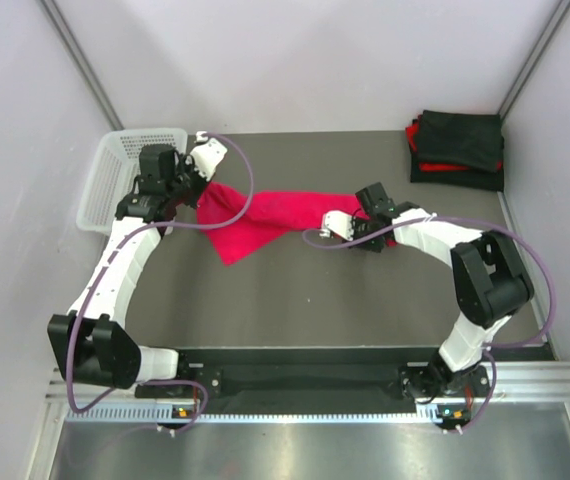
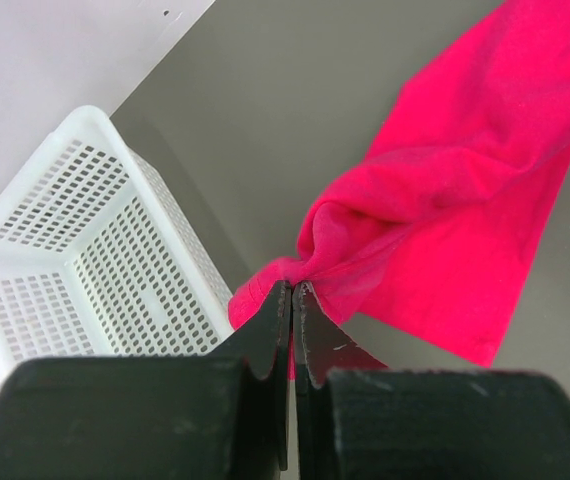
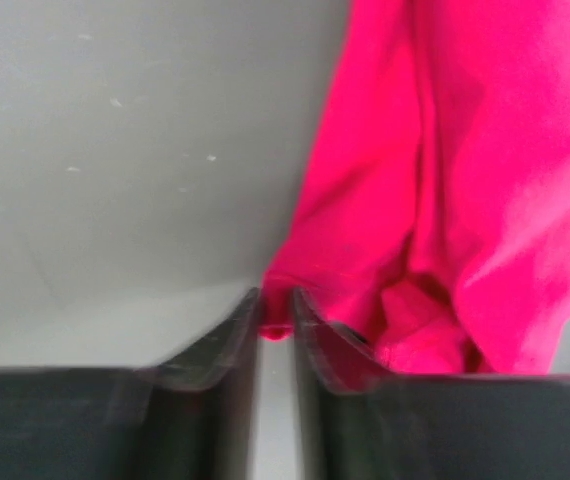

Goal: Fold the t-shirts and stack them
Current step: Flatten the tshirt out

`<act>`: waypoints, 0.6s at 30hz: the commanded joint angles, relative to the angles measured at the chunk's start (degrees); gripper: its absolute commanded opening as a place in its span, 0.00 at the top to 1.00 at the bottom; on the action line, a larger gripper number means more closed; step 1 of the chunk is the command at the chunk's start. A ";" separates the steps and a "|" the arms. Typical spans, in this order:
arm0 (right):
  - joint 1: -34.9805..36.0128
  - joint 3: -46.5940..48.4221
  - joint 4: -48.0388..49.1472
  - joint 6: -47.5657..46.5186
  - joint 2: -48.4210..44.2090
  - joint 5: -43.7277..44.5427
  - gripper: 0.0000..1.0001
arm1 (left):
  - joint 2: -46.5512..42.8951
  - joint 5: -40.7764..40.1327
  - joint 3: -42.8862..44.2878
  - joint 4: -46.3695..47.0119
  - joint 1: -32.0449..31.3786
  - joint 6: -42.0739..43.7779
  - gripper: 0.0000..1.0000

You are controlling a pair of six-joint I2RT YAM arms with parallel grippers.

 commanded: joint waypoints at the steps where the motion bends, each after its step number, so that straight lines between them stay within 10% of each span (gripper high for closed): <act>1: -0.93 3.35 1.91 1.18 0.00 1.81 0.88 | -0.38 -0.14 1.77 1.75 -0.22 0.10 1.00; 4: -1.19 3.79 2.26 1.71 -2.27 2.87 1.00 | -0.46 -0.58 2.03 1.92 -0.22 0.54 1.00; 18: -2.34 29.09 -8.20 11.11 -21.95 -1.88 1.00 | -3.10 -4.18 8.34 4.38 -0.22 3.88 1.00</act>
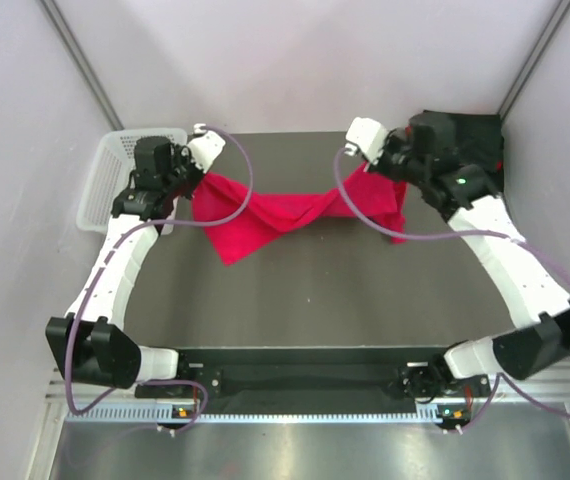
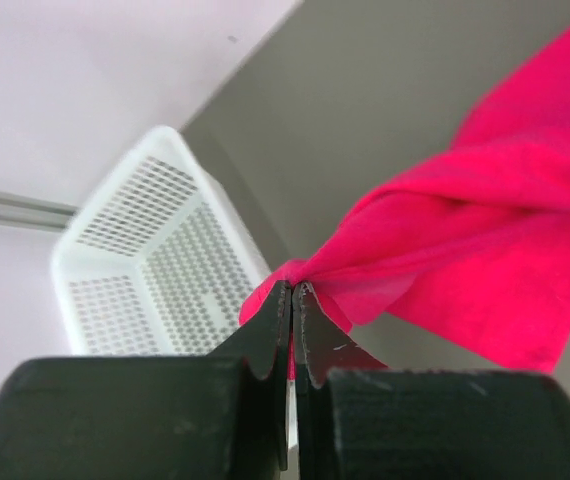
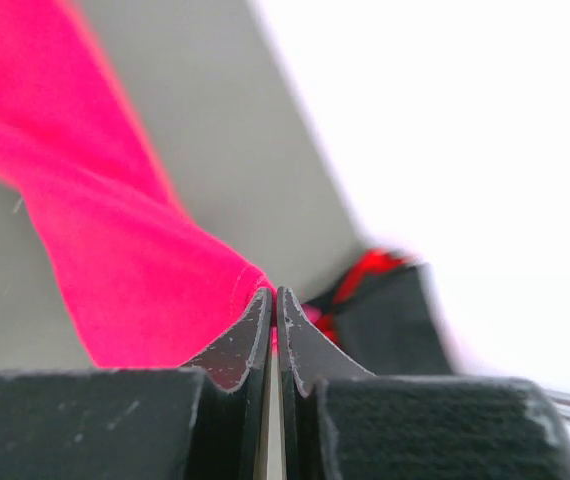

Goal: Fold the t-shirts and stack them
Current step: Flatten the tshirt out

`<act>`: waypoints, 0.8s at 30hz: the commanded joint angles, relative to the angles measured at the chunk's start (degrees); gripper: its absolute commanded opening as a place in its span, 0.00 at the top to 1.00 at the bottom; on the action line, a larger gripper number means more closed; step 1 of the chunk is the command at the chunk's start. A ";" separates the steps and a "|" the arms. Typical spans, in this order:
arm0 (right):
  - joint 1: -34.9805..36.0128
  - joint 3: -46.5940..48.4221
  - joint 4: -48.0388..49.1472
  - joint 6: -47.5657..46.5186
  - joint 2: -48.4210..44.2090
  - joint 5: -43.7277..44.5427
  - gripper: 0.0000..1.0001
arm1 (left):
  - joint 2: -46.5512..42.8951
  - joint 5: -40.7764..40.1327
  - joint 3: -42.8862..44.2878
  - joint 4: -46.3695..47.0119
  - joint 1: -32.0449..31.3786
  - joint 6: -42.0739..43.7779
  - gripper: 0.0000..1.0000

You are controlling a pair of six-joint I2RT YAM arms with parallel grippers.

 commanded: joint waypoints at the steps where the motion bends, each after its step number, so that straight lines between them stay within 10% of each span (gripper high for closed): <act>1: -0.43 6.15 -2.35 2.76 -5.22 -1.00 1.00 | -3.19 -2.24 6.89 4.32 -0.22 0.08 1.00; 13: -0.43 17.49 -0.66 9.52 -17.70 4.46 1.00 | -11.79 -0.67 18.59 12.32 -0.22 -0.45 1.00; 24: -3.51 17.95 -4.29 11.47 -23.78 6.29 1.00 | -18.84 -0.75 12.55 15.49 -0.22 1.73 1.00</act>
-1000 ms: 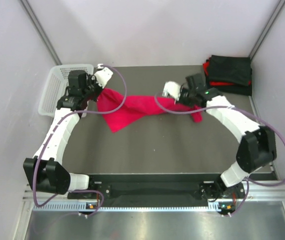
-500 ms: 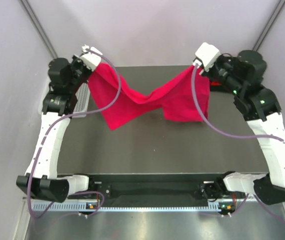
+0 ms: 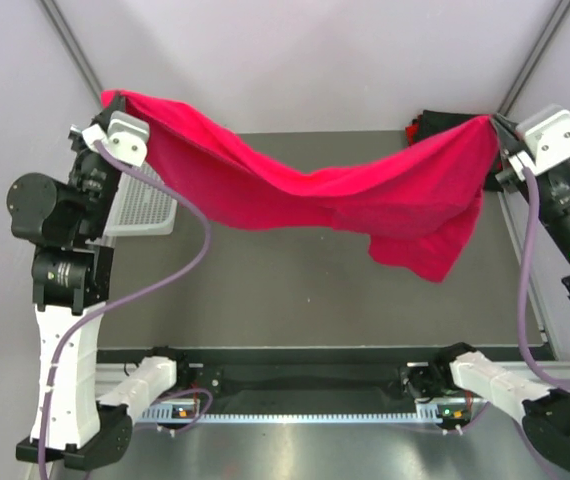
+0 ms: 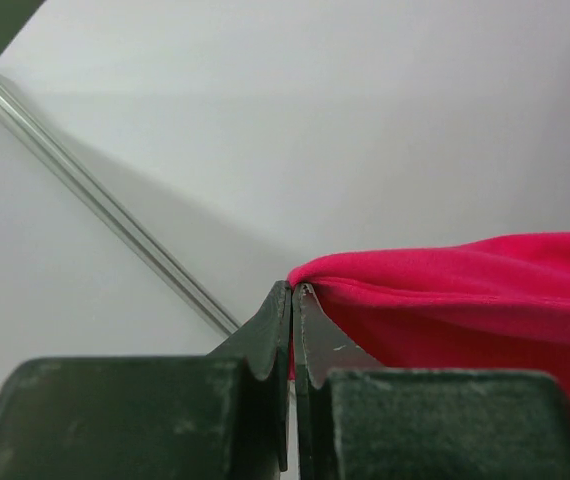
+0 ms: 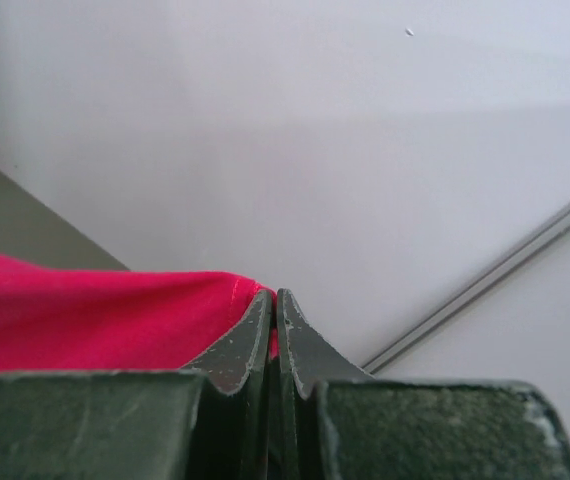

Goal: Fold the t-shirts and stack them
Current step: Flatten the tshirt out

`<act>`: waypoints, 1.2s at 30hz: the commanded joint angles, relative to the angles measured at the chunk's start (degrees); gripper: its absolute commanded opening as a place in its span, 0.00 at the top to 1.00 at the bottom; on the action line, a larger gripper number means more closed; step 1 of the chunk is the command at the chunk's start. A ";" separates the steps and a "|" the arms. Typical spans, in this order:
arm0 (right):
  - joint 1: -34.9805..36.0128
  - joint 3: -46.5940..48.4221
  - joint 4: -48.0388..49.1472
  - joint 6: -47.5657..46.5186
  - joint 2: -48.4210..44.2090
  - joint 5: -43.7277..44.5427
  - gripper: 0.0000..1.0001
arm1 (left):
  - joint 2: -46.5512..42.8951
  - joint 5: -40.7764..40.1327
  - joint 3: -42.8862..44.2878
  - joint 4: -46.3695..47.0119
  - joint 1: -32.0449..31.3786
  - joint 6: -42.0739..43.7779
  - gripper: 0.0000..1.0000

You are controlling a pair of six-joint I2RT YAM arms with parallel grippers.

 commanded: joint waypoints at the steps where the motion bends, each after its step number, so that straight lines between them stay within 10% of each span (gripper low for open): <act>1: -0.63 -4.94 3.06 -0.16 0.81 2.82 1.00 | 1.82 -0.25 -5.06 1.94 -0.09 1.56 1.00; 9: -8.34 -26.91 8.96 4.74 11.24 -4.88 1.00 | 13.23 3.25 -19.39 -9.49 -0.09 3.14 1.00; 14: -11.25 -30.19 12.47 5.90 26.18 -7.72 0.98 | 27.09 4.06 -23.01 -1.17 -0.09 0.96 1.00; 19: -14.59 -16.05 7.74 7.57 41.85 -7.09 0.55 | 35.83 1.16 -17.83 1.49 -0.27 0.26 1.00; 27: -16.63 -31.40 -12.59 -27.42 26.23 -27.66 0.61 | 39.88 2.21 -10.70 -5.01 -1.67 -4.93 1.00; 36: -14.60 -49.24 -25.40 -59.10 12.18 -26.17 0.60 | 40.23 -1.30 -13.07 -6.69 -3.78 -1.68 1.00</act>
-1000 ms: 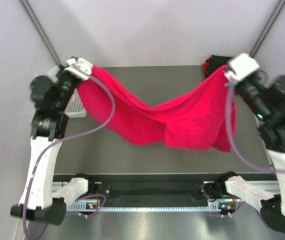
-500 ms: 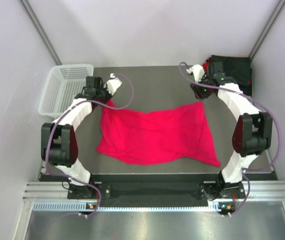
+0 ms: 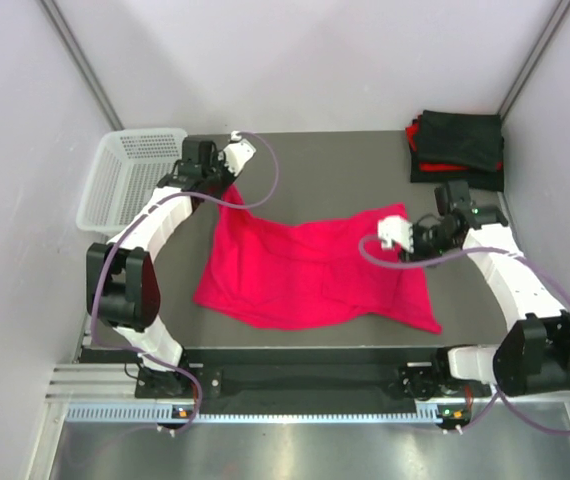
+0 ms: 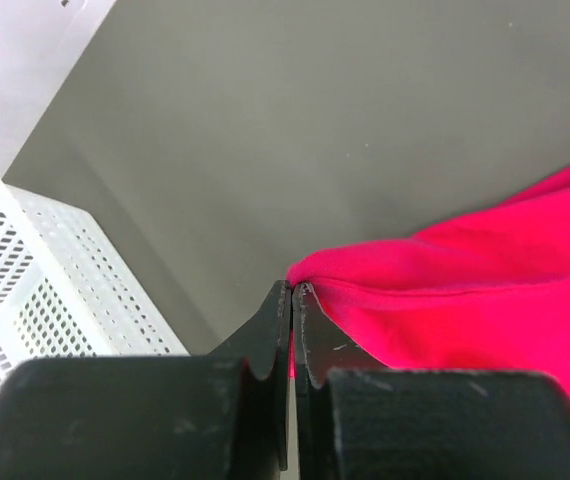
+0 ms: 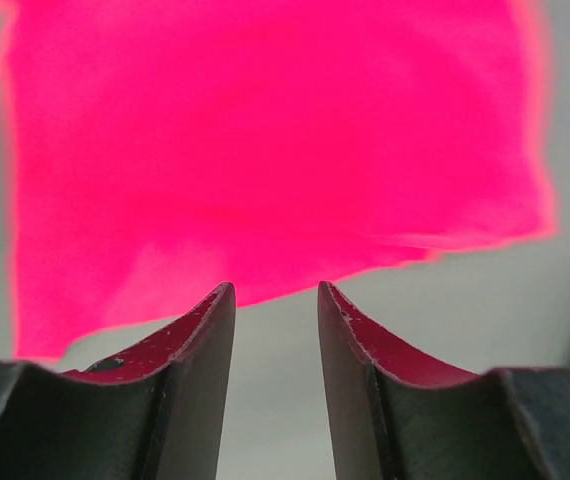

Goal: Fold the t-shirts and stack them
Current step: Flatten the tshirt out

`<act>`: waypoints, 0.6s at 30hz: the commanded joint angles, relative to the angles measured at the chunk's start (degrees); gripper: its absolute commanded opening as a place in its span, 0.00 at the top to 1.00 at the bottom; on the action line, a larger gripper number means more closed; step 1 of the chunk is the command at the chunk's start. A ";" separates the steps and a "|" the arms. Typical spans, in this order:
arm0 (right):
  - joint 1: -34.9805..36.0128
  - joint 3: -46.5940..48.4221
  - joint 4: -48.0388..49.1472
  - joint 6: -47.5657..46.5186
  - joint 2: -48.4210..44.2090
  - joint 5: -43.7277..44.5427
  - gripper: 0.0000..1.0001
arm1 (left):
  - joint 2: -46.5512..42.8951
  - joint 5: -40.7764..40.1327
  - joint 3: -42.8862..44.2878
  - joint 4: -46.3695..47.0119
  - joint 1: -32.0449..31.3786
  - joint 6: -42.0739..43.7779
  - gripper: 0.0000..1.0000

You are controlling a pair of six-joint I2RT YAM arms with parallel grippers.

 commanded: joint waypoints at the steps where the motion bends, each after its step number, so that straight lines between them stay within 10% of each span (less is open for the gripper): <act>1: 0.33 -7.53 -7.17 -20.76 -6.86 -3.11 0.60 | -0.56 -1.85 -0.72 0.29 0.19 0.90 1.00; 7: 3.75 -13.11 -11.38 -33.36 -12.24 -6.89 0.58 | 0.41 -4.31 -1.86 0.64 0.11 2.04 1.00; 18: 14.56 -14.16 -6.03 -21.15 -6.44 -6.81 0.64 | 0.32 -4.31 -3.53 1.17 0.11 2.13 1.00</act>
